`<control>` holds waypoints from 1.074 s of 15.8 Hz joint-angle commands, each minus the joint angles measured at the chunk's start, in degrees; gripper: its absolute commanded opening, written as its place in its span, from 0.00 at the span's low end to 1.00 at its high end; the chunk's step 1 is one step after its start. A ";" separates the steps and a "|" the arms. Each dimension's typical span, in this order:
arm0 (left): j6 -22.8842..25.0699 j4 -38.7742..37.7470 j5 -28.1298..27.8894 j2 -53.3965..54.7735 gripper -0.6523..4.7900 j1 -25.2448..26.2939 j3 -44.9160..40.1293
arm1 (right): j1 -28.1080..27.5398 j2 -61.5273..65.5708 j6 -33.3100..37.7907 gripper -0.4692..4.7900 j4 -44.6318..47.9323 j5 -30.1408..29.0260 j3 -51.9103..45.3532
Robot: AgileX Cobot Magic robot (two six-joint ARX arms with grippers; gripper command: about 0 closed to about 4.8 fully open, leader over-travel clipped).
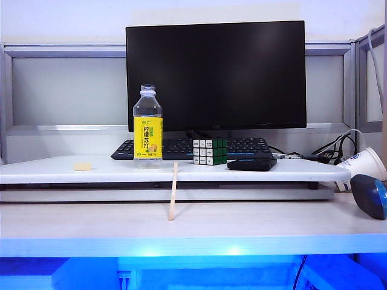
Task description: Grab a stick from the table and stick it in a plastic bottle.
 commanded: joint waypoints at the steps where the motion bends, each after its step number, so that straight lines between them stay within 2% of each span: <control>1: -1.11 -0.59 1.22 0.04 0.11 -0.02 0.00 | 0.13 0.02 4.07 0.09 1.79 -0.79 2.71; 6: -2.29 -0.59 2.38 0.04 0.11 -0.04 0.00 | 0.13 7.15 4.09 0.09 0.87 -2.38 11.96; 10: -2.36 -0.59 2.58 0.04 0.11 -0.04 0.00 | 2.89 24.06 4.92 0.09 2.73 -8.44 21.05; 11: -2.38 -0.59 2.60 0.04 0.11 -0.04 0.00 | 6.86 30.75 4.92 0.09 4.63 -8.70 25.09; 15: -2.34 -0.59 3.61 0.04 0.11 -0.04 0.00 | 16.59 43.30 4.92 0.09 8.39 -8.59 32.17; 16: -2.34 -0.59 3.61 0.04 0.11 -0.04 0.00 | 19.34 46.88 4.94 0.17 9.73 -7.93 33.66; 17: -2.34 -0.59 3.58 0.04 0.11 -0.04 0.00 | 21.51 49.75 4.94 0.28 10.43 -7.19 34.75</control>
